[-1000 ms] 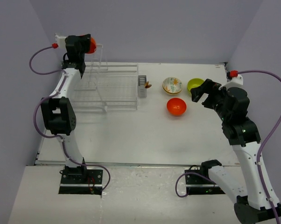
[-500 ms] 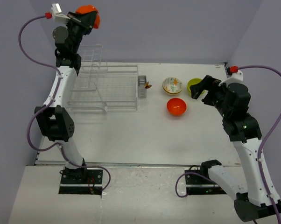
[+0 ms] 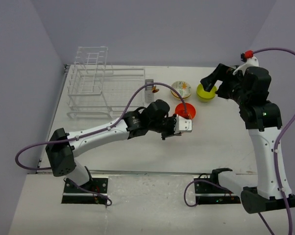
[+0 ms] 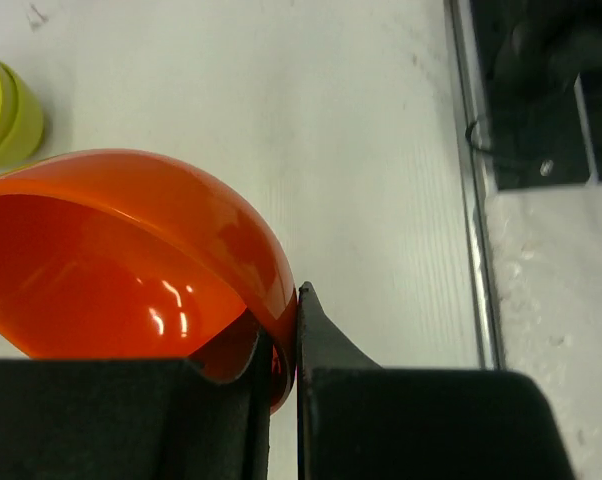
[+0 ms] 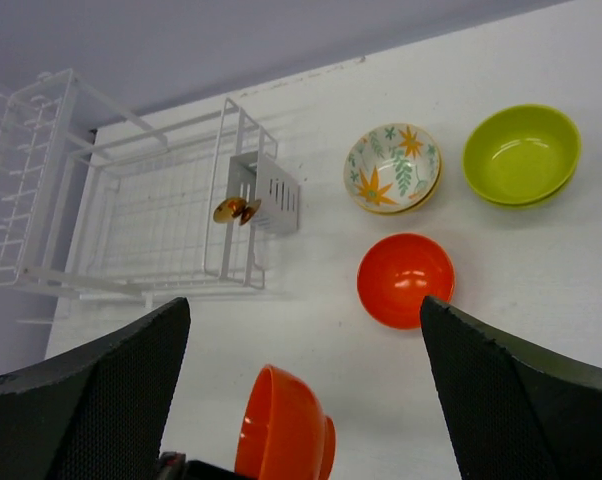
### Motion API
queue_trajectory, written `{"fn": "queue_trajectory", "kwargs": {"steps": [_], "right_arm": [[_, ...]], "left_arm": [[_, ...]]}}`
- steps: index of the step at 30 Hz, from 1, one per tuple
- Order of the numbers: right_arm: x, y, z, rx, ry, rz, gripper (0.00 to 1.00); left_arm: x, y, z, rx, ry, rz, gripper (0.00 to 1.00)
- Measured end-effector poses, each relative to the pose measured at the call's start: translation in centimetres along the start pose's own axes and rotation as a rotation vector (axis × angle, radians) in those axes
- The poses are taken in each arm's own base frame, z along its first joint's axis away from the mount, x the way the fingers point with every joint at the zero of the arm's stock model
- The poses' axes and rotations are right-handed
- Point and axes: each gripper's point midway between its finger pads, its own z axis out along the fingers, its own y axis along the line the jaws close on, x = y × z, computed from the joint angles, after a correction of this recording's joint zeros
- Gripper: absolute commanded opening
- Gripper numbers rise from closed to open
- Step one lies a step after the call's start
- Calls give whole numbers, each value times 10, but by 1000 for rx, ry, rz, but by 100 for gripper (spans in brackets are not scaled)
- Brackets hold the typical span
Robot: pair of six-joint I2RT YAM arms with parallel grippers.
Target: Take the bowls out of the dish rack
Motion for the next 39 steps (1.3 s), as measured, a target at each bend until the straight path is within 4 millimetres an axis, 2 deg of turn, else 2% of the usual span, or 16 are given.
{"fn": "queue_trajectory", "kwargs": {"steps": [2,3,5,8,11,12,14,15,17,19,23,25,28,29,32,39], "right_arm": [[16,1,5,-2,71,-16,95],[25,1,8,-1,110,-28,94],[53,6,20,1,219,-70,89],[103,11,40,18,405,-144,82],[152,3,53,66,569,-207,63],[166,-1,53,84,611,-221,50],[178,-2,52,94,649,-244,35],[181,-3,50,101,656,-258,33],[181,-7,47,125,657,-279,41],[180,-12,46,154,654,-289,44],[179,-18,45,188,648,-302,44],[179,-19,44,189,649,-305,50],[180,-20,44,189,654,-309,53],[181,-20,44,189,655,-310,58],[181,-20,44,187,648,-305,58],[160,-5,24,116,561,-288,52]], "left_arm": [[26,-10,-1,29,98,65,0],[31,-9,-4,30,124,91,0],[32,-7,-9,34,165,151,0],[20,-5,-8,39,191,243,0],[17,-10,-4,53,219,309,0],[19,-13,-2,64,231,319,0],[30,-22,1,104,266,332,0],[36,-24,2,114,287,335,0],[47,-24,2,122,330,332,0],[55,-22,1,126,366,333,0],[60,-17,1,114,401,335,0],[62,-16,0,110,416,335,0],[65,-16,-1,115,431,331,0],[66,-16,-2,119,436,329,0],[68,-17,-2,127,445,326,0],[67,-15,0,124,445,328,0]]}}
